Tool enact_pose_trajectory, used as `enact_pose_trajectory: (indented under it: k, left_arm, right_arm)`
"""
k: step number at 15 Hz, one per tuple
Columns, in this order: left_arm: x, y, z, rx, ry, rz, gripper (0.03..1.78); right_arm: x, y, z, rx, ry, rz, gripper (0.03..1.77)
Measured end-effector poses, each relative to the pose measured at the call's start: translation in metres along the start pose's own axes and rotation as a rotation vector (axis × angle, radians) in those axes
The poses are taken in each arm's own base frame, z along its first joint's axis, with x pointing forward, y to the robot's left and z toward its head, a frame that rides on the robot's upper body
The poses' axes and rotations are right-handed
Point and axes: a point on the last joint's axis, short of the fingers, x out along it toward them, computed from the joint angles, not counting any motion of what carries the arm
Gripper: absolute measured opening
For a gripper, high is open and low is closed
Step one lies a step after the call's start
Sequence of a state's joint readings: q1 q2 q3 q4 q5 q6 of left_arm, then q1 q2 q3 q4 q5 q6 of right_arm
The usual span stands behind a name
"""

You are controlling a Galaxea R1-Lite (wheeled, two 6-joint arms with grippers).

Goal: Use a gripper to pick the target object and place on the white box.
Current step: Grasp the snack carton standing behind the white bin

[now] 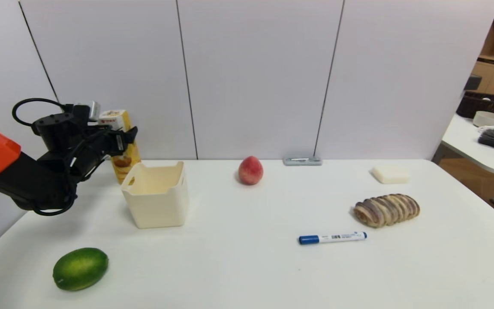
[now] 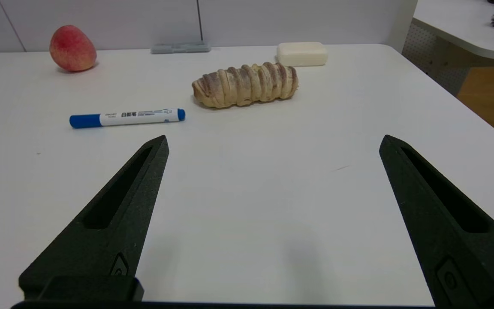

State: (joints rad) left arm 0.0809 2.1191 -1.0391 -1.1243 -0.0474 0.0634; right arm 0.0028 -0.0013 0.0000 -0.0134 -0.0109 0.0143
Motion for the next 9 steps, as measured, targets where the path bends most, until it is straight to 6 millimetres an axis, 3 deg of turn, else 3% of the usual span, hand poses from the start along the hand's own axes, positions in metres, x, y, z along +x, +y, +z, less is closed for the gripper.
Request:
enact_pose_trajectory:
  k: [9]
  left_arm:
    - [0.0069,-0.0002,-0.0043,-0.002,-0.011,0.001,1.69]
  right_arm:
    - [0.0000,0.0000,0.0000,0.000,0.000,0.000,1.70]
